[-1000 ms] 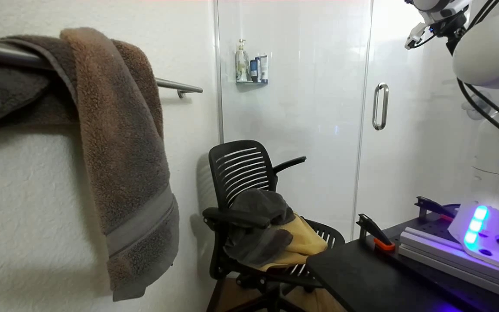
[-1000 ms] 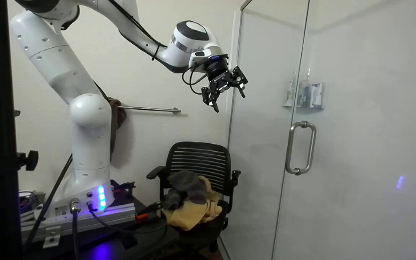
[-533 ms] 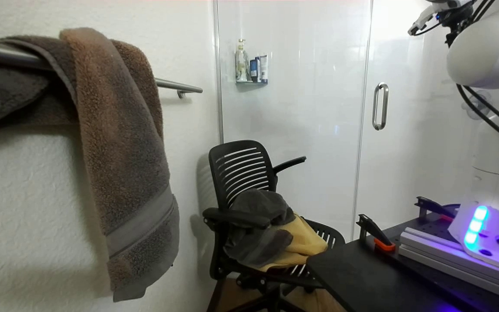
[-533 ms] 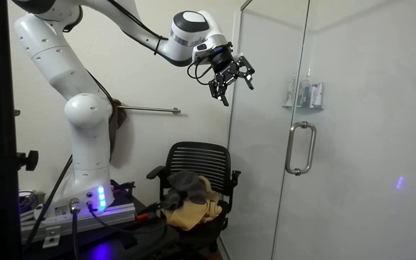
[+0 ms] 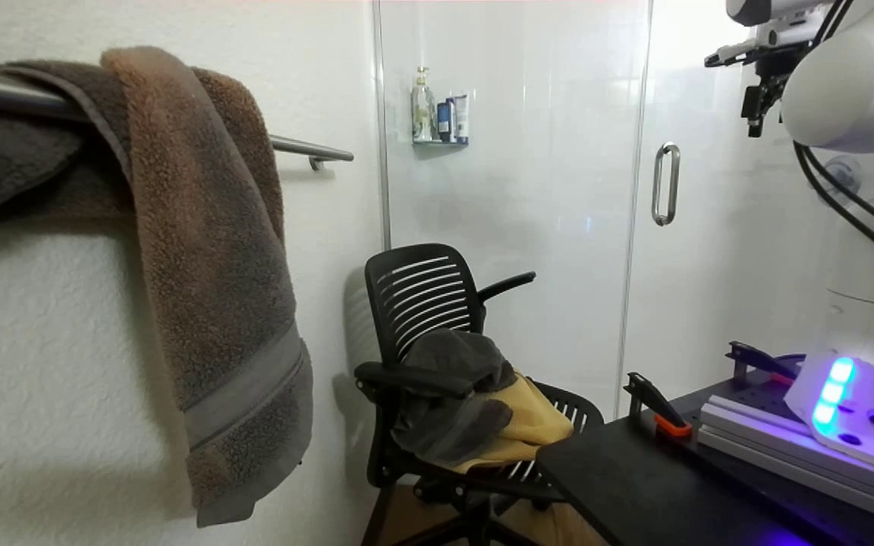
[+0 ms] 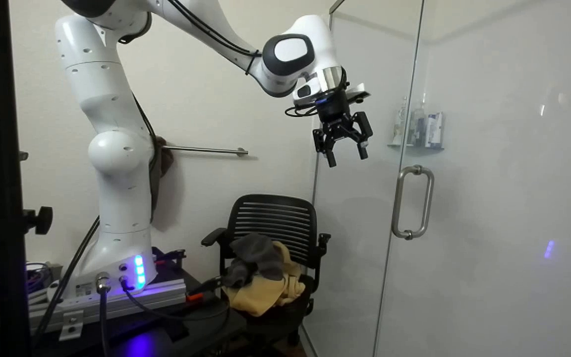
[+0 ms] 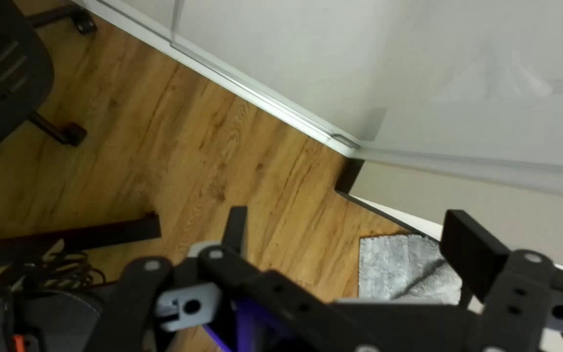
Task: Unhang the yellow and gray towels and put them on the chair, and then open the bathing room door
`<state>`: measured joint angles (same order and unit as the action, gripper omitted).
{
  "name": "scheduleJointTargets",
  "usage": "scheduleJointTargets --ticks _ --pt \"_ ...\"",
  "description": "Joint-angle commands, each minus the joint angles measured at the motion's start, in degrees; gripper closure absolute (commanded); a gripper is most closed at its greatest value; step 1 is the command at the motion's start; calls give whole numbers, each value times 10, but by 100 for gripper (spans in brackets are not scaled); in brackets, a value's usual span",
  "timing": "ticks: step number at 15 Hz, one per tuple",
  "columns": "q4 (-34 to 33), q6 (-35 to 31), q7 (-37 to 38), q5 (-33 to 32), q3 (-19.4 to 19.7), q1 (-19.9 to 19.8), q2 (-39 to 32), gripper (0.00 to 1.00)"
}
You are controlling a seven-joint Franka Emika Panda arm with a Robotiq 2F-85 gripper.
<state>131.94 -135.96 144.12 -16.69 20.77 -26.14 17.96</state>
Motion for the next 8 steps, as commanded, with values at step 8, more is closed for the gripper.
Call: scheduleJointTargets --ticks 8 --pt "-33 -63 -51 56 -15 -3 -45 0"
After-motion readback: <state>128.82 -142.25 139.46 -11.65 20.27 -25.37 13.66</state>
